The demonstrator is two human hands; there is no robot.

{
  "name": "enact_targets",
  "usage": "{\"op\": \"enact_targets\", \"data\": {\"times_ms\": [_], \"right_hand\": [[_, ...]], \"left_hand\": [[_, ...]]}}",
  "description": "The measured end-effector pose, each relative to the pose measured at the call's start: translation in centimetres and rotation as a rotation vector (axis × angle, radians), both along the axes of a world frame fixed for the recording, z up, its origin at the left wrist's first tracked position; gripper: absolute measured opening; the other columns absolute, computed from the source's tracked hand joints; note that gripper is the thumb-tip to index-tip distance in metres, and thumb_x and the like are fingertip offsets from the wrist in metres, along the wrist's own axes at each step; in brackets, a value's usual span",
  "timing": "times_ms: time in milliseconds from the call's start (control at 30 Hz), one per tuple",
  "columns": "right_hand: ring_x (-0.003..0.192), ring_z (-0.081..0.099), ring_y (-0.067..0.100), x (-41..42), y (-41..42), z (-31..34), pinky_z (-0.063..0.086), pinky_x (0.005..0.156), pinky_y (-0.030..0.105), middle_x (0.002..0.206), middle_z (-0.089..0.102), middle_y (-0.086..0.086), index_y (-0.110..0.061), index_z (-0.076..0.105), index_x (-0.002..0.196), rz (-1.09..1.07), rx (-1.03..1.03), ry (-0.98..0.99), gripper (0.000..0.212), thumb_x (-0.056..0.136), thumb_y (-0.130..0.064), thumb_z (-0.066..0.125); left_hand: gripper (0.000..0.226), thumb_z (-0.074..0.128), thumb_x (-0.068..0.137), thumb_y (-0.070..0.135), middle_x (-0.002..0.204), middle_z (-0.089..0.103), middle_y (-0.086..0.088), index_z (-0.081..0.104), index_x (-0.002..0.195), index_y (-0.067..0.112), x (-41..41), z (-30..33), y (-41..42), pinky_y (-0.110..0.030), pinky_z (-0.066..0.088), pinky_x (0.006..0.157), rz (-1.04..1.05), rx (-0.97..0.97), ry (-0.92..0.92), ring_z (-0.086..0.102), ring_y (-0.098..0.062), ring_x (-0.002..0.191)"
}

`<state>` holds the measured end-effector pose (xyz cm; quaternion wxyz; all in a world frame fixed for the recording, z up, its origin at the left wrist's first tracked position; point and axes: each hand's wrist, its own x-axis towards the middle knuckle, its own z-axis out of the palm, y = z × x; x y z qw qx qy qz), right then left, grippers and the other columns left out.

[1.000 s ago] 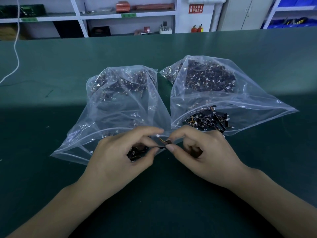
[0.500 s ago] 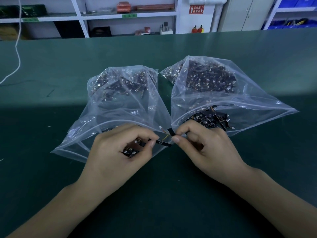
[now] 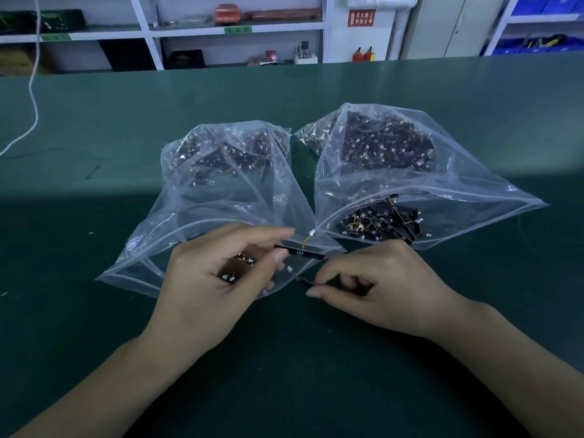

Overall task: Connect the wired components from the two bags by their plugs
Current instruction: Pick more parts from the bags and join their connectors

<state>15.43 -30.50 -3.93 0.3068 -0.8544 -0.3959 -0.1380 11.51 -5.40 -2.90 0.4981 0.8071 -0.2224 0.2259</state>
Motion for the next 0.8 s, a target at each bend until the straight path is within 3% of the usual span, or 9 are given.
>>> {"op": "enact_targets", "data": {"times_ms": [100, 233, 400, 567, 700, 800], "right_hand": [[0.054, 0.042, 0.006, 0.2, -0.1, -0.2, 0.041, 0.052, 0.024, 0.059, 0.046, -0.011, -0.031, 0.079, 0.085, 0.044, -0.041, 0.036, 0.016, 0.095, -0.045, 0.078], [0.053, 0.042, 0.004, 0.2, 0.2, -0.2, 0.036, 0.052, 0.019, 0.058, 0.043, -0.014, -0.033, 0.080, 0.087, 0.102, -0.045, 0.070, 0.016, 0.089, -0.048, 0.084], [0.048, 0.038, 0.002, 0.1, 0.2, -0.5, 0.032, 0.054, 0.016, 0.055, 0.044, -0.013, -0.026, 0.079, 0.089, 0.037, 0.088, 0.031, 0.032, 0.086, -0.058, 0.079], [0.047, 0.040, 0.012, 0.2, 0.3, -0.3, 0.035, 0.054, 0.017, 0.053, 0.045, -0.008, -0.015, 0.077, 0.104, -0.033, 0.344, -0.038, 0.024, 0.093, -0.036, 0.080], [0.046, 0.039, 0.016, -0.3, 0.8, -0.2, 0.036, 0.050, 0.025, 0.051, 0.040, -0.005, -0.016, 0.079, 0.105, -0.006, 0.385, -0.080, 0.013, 0.093, -0.022, 0.080], [0.047, 0.036, 0.014, -0.4, 1.0, 0.0, 0.034, 0.050, 0.021, 0.050, 0.039, -0.002, -0.025, 0.074, 0.103, -0.008, 0.413, -0.098, 0.012, 0.093, -0.021, 0.079]], "left_hand": [[0.012, 0.076, 0.096, 0.010, 0.096, 0.077, 0.006, 0.083, 0.105, 0.012, 0.0, 0.3, -0.1, -0.029, 0.060, 0.066, -0.002, 0.150, -0.186, 0.076, -0.013, 0.080], [0.008, 0.080, 0.095, 0.007, 0.099, 0.078, 0.000, 0.083, 0.101, 0.008, -0.3, 0.6, -0.3, -0.023, 0.058, 0.070, 0.013, 0.257, -0.378, 0.075, -0.010, 0.085], [0.007, 0.081, 0.094, 0.008, 0.098, 0.078, 0.002, 0.084, 0.100, 0.007, 0.0, 0.4, 0.1, -0.024, 0.059, 0.072, 0.039, 0.245, -0.364, 0.075, -0.007, 0.085], [0.007, 0.083, 0.091, 0.008, 0.097, 0.079, 0.003, 0.083, 0.098, 0.007, 0.0, 0.3, 0.1, -0.022, 0.060, 0.076, 0.062, 0.212, -0.347, 0.076, -0.006, 0.087], [0.007, 0.083, 0.091, 0.008, 0.096, 0.079, 0.003, 0.084, 0.097, 0.007, 0.0, 0.2, 0.0, -0.020, 0.059, 0.076, 0.056, 0.210, -0.333, 0.076, -0.006, 0.085], [0.008, 0.084, 0.090, 0.010, 0.095, 0.079, 0.003, 0.084, 0.097, 0.007, -0.1, 0.2, -0.1, -0.020, 0.059, 0.074, 0.075, 0.213, -0.323, 0.075, -0.006, 0.082]]}}
